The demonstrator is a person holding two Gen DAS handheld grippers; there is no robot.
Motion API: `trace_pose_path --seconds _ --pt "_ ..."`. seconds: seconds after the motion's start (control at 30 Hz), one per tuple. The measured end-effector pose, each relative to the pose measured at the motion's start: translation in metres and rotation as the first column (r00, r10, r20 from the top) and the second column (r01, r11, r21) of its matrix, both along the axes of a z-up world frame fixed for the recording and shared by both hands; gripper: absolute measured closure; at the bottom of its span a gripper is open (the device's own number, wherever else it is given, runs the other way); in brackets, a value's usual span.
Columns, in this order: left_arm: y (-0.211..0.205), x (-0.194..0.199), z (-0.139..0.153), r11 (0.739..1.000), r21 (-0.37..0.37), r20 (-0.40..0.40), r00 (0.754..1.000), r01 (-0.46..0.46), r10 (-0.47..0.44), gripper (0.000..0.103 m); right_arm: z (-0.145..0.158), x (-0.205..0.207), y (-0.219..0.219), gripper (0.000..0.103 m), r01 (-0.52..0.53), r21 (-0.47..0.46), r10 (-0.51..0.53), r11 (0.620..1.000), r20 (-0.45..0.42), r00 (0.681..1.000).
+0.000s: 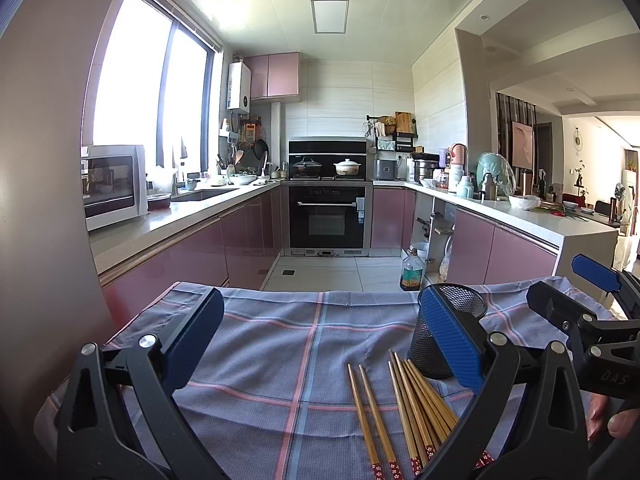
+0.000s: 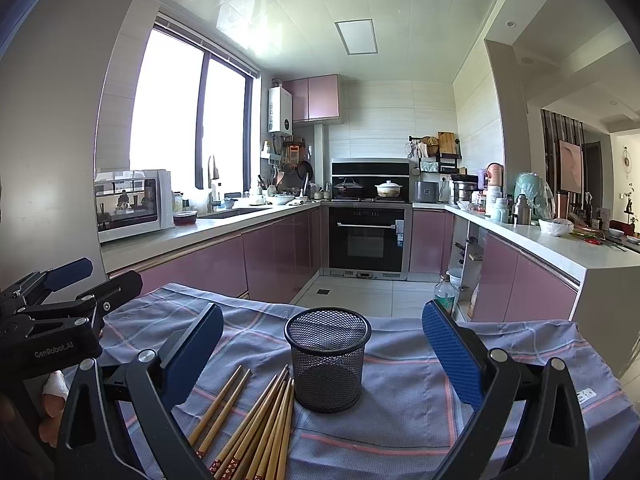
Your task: Organize utensils
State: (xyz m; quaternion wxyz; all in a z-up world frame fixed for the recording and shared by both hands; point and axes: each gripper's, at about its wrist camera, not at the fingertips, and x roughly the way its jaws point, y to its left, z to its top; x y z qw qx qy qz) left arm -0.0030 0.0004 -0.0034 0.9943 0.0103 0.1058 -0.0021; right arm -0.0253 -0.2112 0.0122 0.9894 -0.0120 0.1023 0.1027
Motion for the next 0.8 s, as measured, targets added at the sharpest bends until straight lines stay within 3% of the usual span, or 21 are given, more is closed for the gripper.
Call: trace_pose_path --seconds 0.8 --pt "0.0 0.0002 0.0001 1.0 -0.002 -0.001 1.0 -0.001 0.001 0.006 -0.0001 0.0019 0.0027 0.007 -0.002 0.003 0.002 1.0 -0.004 1.0"
